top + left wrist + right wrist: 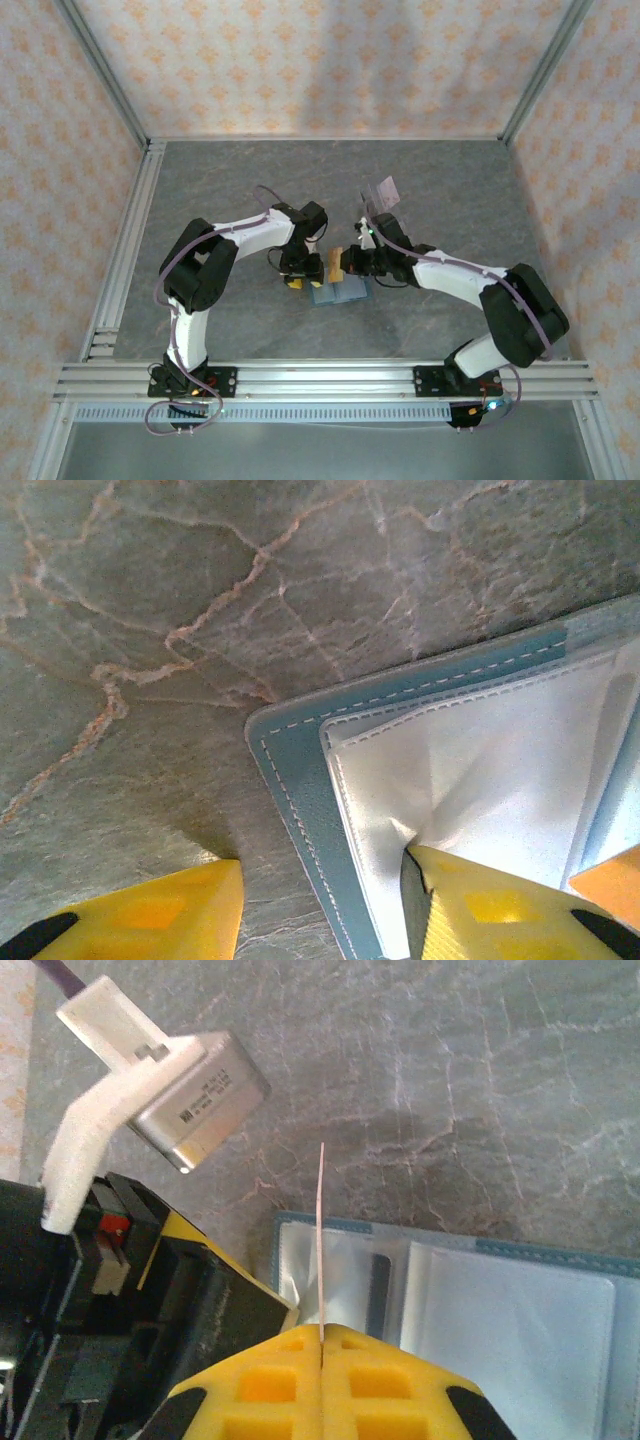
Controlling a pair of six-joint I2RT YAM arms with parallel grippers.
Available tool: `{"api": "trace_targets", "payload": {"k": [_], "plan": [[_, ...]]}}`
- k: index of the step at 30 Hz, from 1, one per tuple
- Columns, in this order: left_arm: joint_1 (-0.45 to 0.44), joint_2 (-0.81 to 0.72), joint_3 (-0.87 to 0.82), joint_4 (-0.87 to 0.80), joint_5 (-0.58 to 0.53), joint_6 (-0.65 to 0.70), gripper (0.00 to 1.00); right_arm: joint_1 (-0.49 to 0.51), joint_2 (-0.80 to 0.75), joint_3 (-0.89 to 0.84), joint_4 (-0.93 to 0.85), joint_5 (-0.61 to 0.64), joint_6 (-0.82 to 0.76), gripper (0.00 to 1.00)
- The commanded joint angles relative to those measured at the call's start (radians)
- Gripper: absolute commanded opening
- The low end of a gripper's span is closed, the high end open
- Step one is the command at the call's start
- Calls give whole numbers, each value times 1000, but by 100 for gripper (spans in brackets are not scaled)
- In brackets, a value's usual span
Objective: Put the credit cards into the card holder
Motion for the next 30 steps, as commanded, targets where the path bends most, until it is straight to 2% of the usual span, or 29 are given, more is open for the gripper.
{"api": "trace_targets", "payload": {"k": [1, 15, 30], "plan": [[-6, 4, -28, -47, -36, 24, 46, -11, 18, -11, 71, 2, 0, 0], [-5, -4, -36, -46, -35, 19, 46, -48, 36, -28, 65, -17, -31, 0], [-5, -6, -41, -46, -36, 16, 46, -48, 80, -75, 153, -83, 16, 0]]}}
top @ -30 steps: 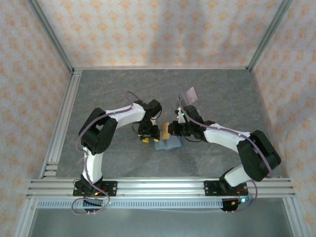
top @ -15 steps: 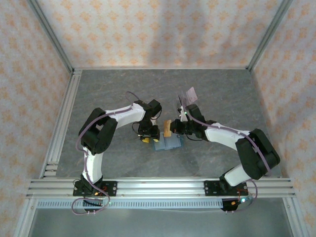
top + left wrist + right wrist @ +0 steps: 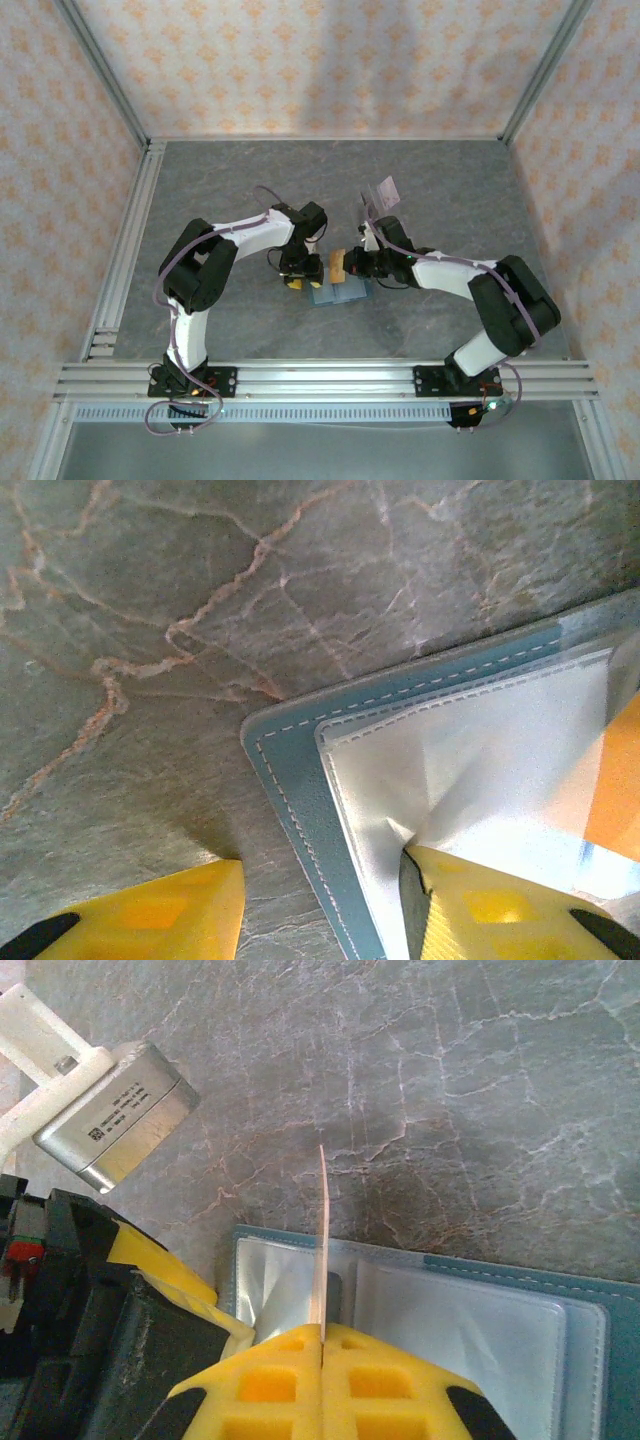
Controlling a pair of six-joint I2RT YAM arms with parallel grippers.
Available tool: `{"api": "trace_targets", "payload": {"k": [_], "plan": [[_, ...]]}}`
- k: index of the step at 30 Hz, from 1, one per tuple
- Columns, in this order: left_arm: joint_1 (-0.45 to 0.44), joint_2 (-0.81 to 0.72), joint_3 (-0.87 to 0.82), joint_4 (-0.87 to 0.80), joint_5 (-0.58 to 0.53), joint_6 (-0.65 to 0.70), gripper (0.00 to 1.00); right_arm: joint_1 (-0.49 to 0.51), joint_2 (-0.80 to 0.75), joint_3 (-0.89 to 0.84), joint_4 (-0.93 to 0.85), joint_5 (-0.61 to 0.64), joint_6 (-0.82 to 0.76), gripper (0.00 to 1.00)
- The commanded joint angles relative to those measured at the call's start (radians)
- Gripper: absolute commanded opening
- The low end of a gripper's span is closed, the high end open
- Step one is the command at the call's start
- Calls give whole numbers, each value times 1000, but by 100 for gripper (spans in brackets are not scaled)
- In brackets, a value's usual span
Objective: Put the credit cards into the card holder
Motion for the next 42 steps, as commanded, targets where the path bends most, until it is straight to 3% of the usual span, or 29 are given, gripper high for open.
{"api": "trace_targets", "payload": {"k": [1, 20, 42], "plan": [[-5, -1, -34, -46, -36, 10, 45, -4, 16, -23, 43, -34, 15, 0], [-5, 9, -37, -34, -33, 9, 45, -4, 33, -69, -54, -107, -5, 0], [-5, -8, -75, -10, -24, -2, 45, -4, 117, 44, -194, -134, -81, 0]]}}
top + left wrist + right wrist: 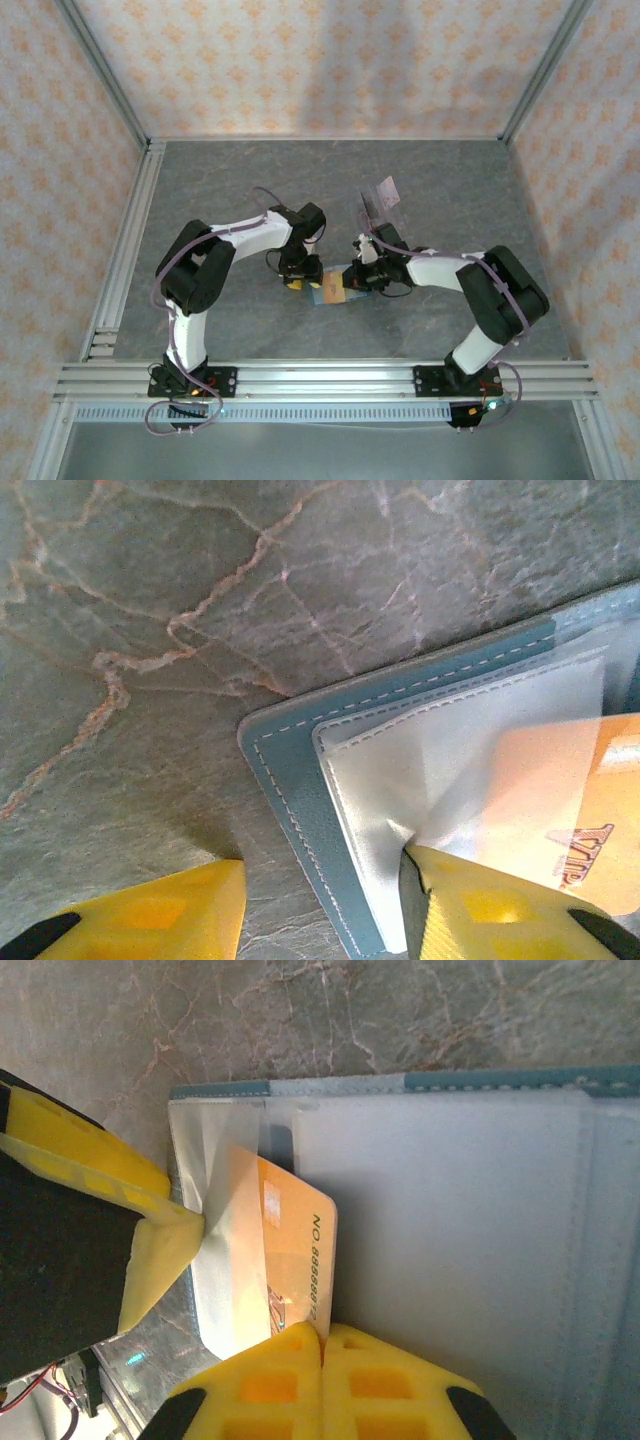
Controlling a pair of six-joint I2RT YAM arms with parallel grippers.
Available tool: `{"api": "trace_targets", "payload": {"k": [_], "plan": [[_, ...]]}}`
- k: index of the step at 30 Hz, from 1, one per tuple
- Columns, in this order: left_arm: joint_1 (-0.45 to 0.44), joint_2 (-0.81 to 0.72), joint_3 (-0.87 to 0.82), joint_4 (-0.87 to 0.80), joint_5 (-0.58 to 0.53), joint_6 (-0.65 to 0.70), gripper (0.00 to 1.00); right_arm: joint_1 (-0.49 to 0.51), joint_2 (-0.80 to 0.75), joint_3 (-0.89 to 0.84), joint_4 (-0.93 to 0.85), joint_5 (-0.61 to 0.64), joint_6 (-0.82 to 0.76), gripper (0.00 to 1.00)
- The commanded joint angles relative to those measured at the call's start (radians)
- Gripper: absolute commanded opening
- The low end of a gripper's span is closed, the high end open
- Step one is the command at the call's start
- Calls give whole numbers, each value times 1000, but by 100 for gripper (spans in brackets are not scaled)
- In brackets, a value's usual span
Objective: Put the credit cards into the card holder
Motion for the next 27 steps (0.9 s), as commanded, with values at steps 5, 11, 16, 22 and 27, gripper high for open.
{"api": "trace_targets", "payload": {"k": [5, 11, 16, 22, 27], "plan": [[-5, 9, -47, -39, -23, -4, 45, -2, 60, 67, -72, 35, -34, 0], [-5, 4, -52, -35, -18, -1, 45, -2, 89, 110, -101, 31, -49, 0], [-5, 6, -52, -37, -16, 1, 45, 9, 117, 156, -145, 15, -83, 0], [1, 0, -33, -43, -2, -1, 46, 18, 145, 191, -210, 1, -121, 0], [37, -78, -41, -35, 38, -14, 46, 18, 143, 178, -234, 16, -131, 0]]}}
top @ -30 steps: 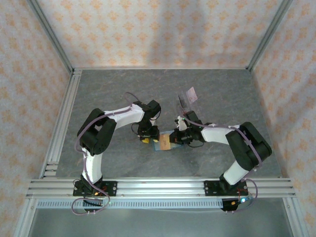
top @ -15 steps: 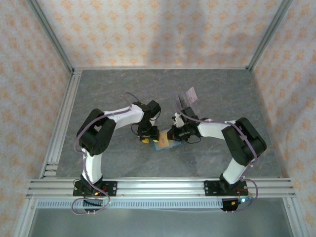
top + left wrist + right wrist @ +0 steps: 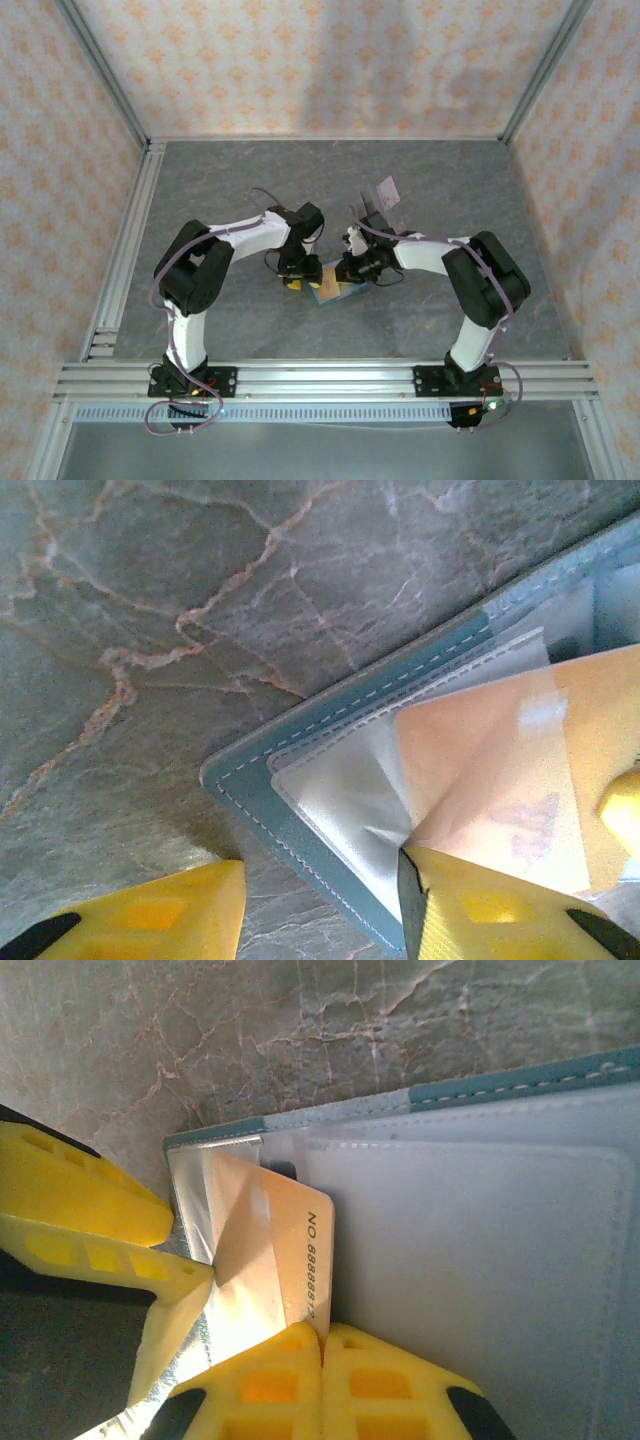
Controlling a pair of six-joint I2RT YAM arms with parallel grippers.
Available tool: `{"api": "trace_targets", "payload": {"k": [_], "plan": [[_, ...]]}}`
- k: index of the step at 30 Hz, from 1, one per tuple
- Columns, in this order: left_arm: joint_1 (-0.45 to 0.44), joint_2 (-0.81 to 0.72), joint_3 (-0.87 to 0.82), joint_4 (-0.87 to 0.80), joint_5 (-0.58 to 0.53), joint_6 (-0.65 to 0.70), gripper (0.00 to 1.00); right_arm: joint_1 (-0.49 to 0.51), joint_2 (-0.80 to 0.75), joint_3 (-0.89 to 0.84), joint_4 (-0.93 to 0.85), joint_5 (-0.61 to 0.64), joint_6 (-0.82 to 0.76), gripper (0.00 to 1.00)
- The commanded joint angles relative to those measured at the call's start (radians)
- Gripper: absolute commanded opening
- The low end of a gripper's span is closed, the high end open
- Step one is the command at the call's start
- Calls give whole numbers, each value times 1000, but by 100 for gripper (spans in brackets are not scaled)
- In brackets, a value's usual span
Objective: Put the credit cards into the card holder
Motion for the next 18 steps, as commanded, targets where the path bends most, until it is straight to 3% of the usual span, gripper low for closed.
{"api": "trace_targets", "payload": {"k": [1, 4, 11, 18], "plan": [[32, -83, -32, -42, 30, -31, 45, 10, 18, -8, -72, 37, -31, 0], [52, -139, -60, -24, 58, -56, 42, 9, 22, -15, -75, 49, -23, 0], [53, -125, -57, -8, 81, -77, 14, 10, -1, -80, -2, 50, 55, 0], [52, -69, -28, -20, 71, -59, 8, 19, -48, -178, 87, 66, 137, 0]]}}
